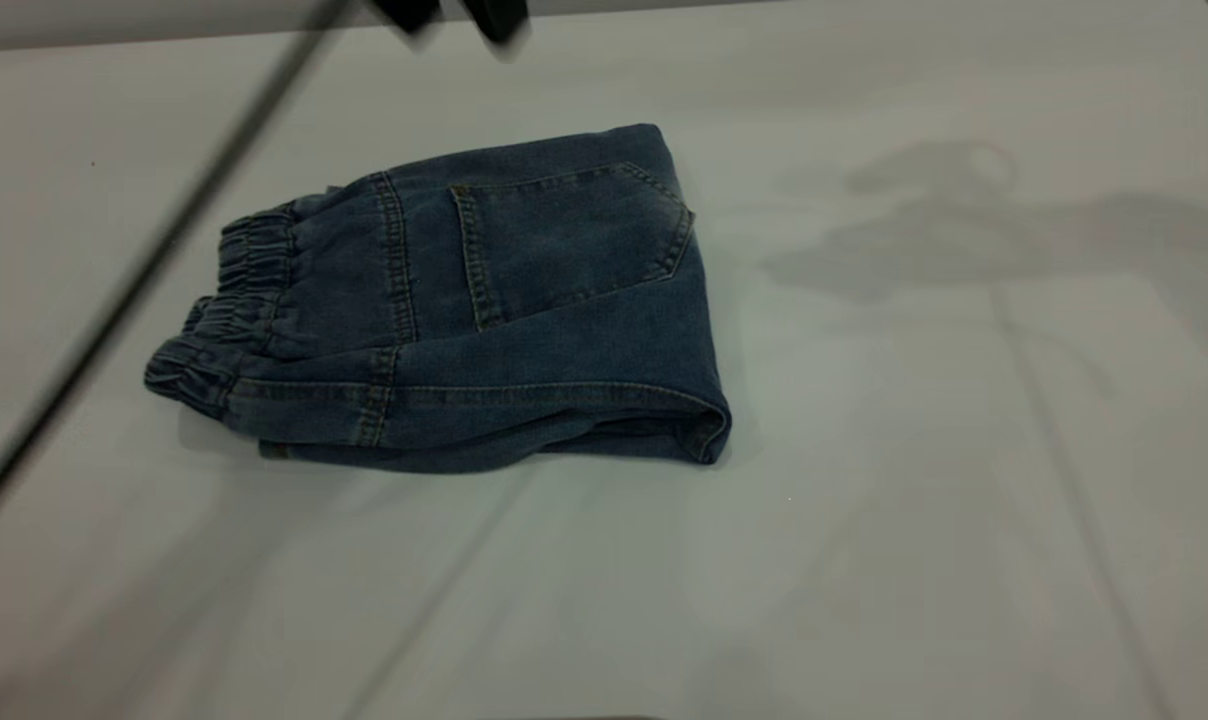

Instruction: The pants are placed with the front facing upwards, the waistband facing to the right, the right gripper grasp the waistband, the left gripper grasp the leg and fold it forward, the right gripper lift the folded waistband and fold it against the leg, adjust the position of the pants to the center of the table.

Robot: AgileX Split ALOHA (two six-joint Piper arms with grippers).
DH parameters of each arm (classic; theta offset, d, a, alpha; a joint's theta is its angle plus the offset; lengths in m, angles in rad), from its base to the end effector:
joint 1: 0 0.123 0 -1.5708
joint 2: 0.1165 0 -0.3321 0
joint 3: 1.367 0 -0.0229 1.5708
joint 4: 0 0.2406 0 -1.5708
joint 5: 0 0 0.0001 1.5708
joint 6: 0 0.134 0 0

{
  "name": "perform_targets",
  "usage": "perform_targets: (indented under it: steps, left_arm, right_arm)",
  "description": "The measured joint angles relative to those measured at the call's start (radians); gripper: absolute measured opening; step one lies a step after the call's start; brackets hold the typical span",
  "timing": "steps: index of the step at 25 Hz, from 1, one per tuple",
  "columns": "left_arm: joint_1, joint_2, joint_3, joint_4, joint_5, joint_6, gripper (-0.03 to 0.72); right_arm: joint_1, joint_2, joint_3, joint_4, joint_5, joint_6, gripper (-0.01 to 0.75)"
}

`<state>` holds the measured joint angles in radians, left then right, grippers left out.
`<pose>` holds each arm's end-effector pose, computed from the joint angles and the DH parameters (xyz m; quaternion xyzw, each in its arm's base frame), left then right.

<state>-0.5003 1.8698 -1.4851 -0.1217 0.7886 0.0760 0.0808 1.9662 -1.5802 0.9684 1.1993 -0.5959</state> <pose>0.3747 -0.2180 0.2603 0.2454 0.9379 -0.1014 0.2232 0.4152 0.1369 0.2817 -0.1492 0.8851 0.4169 0.1431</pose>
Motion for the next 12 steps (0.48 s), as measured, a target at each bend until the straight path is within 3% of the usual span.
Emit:
perform_targets:
  steps: [6, 12]
  left_arm:
    - [0.0, -0.234, 0.0, 0.071, 0.106, 0.04, 0.419]
    - [0.0, -0.439, 0.0, 0.102, 0.305, 0.047, 0.419]
  right_arm:
    - [0.0, -0.185, -0.002, -0.218, 0.014, 0.114, 0.497]
    - [0.0, -0.406, -0.002, -0.416, 0.035, 0.253, 0.496]
